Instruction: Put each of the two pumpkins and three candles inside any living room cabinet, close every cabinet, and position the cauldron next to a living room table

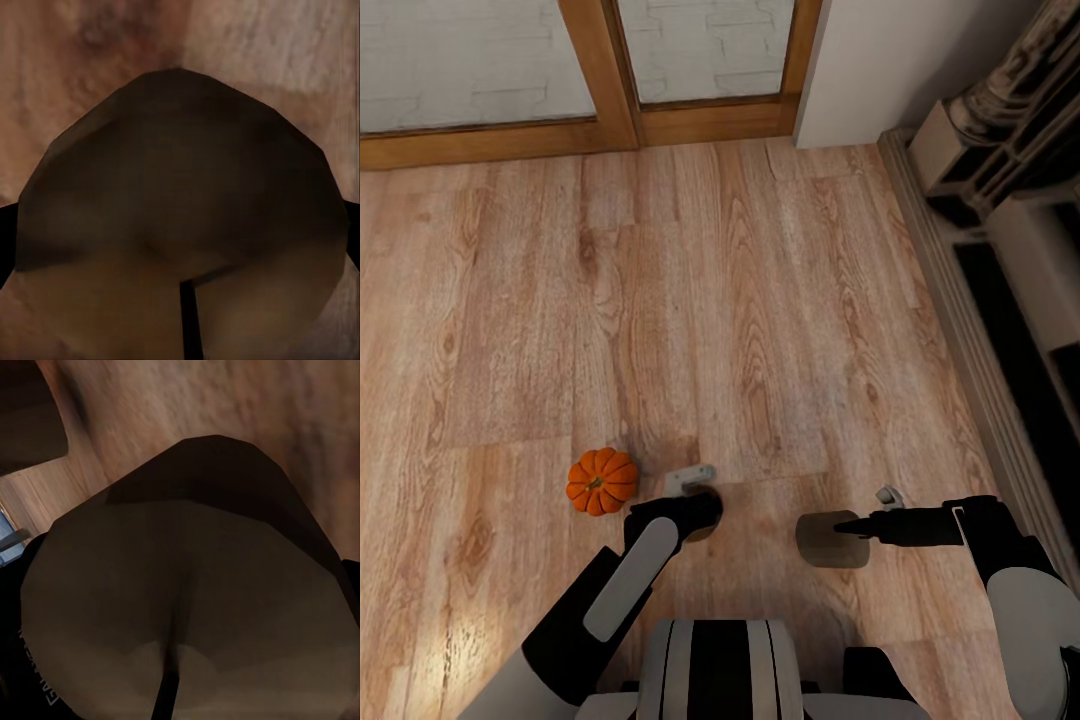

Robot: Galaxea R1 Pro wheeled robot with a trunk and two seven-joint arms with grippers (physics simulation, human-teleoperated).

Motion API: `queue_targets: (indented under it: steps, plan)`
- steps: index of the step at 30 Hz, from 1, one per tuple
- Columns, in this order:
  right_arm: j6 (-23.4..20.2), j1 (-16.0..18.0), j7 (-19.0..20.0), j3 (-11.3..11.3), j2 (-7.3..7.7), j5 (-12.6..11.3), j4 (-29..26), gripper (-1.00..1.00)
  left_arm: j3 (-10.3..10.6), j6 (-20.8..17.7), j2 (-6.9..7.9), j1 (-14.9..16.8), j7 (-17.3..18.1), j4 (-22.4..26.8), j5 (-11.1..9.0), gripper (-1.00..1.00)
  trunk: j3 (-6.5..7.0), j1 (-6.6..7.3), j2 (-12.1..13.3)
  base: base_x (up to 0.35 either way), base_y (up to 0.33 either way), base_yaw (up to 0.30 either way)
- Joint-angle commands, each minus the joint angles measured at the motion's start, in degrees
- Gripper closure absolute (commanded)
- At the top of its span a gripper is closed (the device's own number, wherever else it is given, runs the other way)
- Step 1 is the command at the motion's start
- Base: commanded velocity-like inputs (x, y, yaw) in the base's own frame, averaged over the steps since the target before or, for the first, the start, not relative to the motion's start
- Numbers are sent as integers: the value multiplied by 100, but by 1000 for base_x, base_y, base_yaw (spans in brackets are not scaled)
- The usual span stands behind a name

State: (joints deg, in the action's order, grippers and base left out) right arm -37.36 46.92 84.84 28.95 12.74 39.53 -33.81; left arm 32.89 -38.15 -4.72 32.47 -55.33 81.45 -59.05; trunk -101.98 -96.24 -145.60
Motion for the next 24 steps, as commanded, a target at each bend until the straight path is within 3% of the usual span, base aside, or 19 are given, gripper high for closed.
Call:
queue_targets:
  steps: [1, 24]
  plan:
    - [-61, 1, 42, 32, -8, 90, -5, 100, 6, -24, -1, 5, -48, 21, -36, 100, -4, 0, -1, 0, 0, 0]
    - [-61, 1, 48, 23, 9, 90, -115, 100, -2, -17, -2, 5, -48, 73, -36, 100, -4, 0, -1, 0, 0, 0]
